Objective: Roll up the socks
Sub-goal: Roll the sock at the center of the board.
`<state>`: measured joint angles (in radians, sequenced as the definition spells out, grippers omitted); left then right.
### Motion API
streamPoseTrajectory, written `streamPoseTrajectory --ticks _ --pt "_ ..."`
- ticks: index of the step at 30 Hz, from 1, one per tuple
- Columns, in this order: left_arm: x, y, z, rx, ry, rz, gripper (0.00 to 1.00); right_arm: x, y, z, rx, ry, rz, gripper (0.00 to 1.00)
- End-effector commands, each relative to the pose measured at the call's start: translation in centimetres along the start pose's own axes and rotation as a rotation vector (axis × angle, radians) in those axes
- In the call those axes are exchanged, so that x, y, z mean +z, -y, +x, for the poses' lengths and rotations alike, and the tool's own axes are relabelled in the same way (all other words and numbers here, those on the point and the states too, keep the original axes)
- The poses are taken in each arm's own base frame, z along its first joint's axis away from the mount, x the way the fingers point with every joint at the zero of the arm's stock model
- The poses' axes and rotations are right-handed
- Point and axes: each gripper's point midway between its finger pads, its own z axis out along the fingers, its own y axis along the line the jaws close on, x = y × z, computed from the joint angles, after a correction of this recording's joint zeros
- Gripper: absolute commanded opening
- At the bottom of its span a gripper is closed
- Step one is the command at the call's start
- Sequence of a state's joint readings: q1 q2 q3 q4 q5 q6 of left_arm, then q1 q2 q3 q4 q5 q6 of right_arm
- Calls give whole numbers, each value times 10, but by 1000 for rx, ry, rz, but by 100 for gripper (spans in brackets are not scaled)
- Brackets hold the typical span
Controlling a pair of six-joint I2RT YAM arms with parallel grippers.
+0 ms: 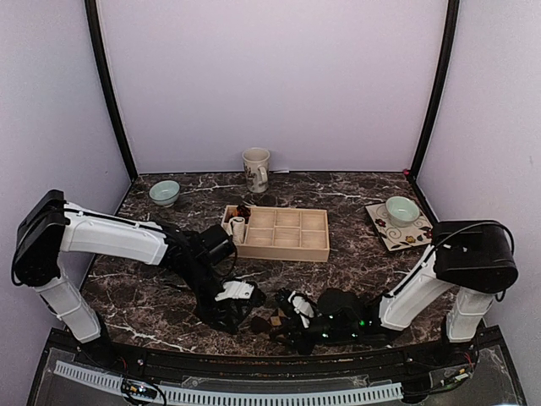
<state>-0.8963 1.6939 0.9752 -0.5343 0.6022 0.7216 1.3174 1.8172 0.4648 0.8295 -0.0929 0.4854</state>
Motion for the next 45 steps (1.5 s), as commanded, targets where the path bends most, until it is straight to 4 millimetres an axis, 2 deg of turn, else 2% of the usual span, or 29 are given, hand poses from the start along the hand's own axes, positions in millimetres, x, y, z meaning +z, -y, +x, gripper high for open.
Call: streamPoseTrajectory --ticks 1,6,12,19,23,27,33,34,35,38,41,42,43,45 --pt "-4 12 -13 150 47 -69 50 -14 40 124 159 -439 106 0" --pt "16 23 -20 241 25 -62 54 -11 41 125 231 -450 66 0" --pt "35 14 -15 314 -34 -112 52 -14 41 126 268 -437 51 0" --pt "51 9 -25 408 -54 -184 51 -12 40 126 259 -454 43 0" --pt "59 8 -27 442 -66 -202 46 -14 40 128 256 -460 35 1" --pt "67 9 -23 451 -86 -181 35 -16 42 119 231 -435 60 5" --pt "73 13 -10 450 -115 -145 12 -21 47 105 186 -398 106 21" --pt "74 15 -6 448 -128 -133 10 -22 49 102 181 -384 116 71" --pt "76 16 -2 440 -144 -119 8 -24 51 98 175 -369 135 98" --pt "80 22 10 409 -190 -60 7 -31 56 80 134 -310 180 99" --pt "82 26 19 382 -223 -28 10 -46 74 52 91 -215 298 99" --pt "82 26 21 373 -232 -26 10 -54 80 41 85 -174 339 99" --pt "82 25 23 361 -239 -25 10 -66 83 19 78 -90 380 99" --pt "80 25 24 327 -232 -18 10 -92 96 -5 101 47 485 99"
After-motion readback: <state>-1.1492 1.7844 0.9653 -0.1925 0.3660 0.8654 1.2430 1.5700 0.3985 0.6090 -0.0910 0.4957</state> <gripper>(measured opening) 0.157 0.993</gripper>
